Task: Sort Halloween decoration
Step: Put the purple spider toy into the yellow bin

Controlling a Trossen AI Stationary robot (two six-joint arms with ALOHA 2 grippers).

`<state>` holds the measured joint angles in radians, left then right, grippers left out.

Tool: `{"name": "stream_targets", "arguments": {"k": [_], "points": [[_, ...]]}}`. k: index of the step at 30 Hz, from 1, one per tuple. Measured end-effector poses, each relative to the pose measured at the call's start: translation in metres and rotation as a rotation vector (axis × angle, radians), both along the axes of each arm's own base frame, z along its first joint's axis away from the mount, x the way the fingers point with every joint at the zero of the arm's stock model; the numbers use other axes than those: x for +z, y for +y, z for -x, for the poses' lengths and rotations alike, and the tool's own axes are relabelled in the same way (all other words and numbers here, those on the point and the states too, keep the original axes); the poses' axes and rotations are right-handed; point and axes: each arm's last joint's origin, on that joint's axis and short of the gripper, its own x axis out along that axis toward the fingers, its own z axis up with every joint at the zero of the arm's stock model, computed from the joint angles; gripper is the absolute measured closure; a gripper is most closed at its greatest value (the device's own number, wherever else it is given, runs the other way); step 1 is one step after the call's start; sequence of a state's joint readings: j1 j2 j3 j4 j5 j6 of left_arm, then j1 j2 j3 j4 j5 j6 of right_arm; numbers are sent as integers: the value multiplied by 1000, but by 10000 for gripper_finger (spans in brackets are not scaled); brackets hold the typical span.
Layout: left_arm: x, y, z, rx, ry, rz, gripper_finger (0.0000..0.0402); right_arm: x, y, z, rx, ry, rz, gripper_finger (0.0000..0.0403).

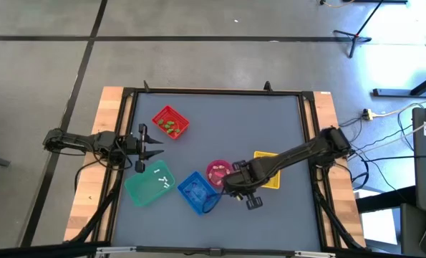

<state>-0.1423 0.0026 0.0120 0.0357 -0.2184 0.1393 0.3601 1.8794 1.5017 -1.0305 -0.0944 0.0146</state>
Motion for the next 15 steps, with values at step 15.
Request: {"name": "stream_targets", "arguments": {"k": [15], "points": [[0,0,0,1,0,-1,271,46,0,69,-190,-27,201,402]]}}
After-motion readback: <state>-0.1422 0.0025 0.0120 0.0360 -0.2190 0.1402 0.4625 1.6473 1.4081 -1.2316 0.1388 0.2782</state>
